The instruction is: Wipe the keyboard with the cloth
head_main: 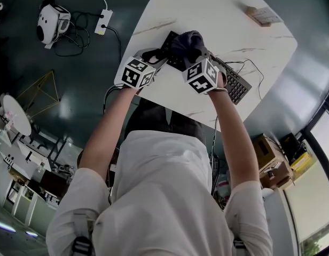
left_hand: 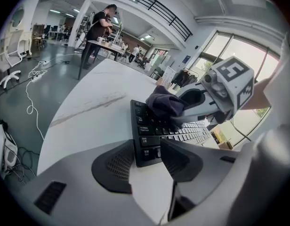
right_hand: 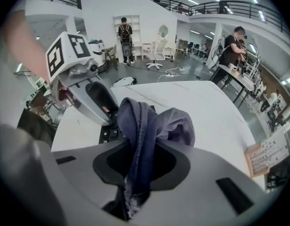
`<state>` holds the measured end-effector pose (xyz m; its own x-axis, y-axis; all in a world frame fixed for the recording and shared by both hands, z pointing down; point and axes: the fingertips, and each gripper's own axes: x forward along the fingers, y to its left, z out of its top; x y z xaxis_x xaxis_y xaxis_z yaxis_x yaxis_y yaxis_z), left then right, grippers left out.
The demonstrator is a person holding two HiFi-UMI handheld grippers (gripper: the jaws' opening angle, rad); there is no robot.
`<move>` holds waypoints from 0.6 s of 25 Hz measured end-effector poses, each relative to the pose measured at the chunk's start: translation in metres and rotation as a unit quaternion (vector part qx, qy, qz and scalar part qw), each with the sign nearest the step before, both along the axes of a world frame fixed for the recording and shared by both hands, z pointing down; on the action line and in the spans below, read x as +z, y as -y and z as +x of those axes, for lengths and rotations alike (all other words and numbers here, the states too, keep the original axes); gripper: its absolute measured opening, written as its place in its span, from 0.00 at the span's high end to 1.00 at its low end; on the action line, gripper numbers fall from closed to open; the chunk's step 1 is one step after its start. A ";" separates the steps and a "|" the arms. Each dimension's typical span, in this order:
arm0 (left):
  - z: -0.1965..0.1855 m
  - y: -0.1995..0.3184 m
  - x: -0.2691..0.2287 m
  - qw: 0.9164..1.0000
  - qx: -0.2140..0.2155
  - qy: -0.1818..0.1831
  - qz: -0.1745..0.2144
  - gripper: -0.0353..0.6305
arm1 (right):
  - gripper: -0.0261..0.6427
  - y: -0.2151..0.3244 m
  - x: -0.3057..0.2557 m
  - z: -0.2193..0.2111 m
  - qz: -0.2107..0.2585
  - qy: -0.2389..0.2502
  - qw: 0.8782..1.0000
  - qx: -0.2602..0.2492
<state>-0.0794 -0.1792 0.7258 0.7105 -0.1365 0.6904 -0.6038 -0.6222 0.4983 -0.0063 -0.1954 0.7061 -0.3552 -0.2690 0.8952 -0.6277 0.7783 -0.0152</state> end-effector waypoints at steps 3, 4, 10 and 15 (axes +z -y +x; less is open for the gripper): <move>0.000 0.000 0.000 1.000 0.001 -0.003 -0.003 0.67 | 0.82 -0.018 0.002 -0.018 -0.011 0.009 1.000 -0.027; 0.000 0.000 0.000 1.000 0.001 -0.004 -0.005 0.67 | 0.82 -0.024 0.002 -0.024 -0.017 0.016 0.999 -0.033; -0.001 -0.001 0.000 1.000 0.014 -0.010 -0.019 0.67 | 0.82 -0.058 0.000 -0.057 -0.103 0.084 0.989 -0.065; -0.014 -0.013 -0.002 0.999 0.051 0.000 -0.018 0.67 | 0.82 -0.080 -0.009 -0.078 -0.179 0.139 0.968 -0.108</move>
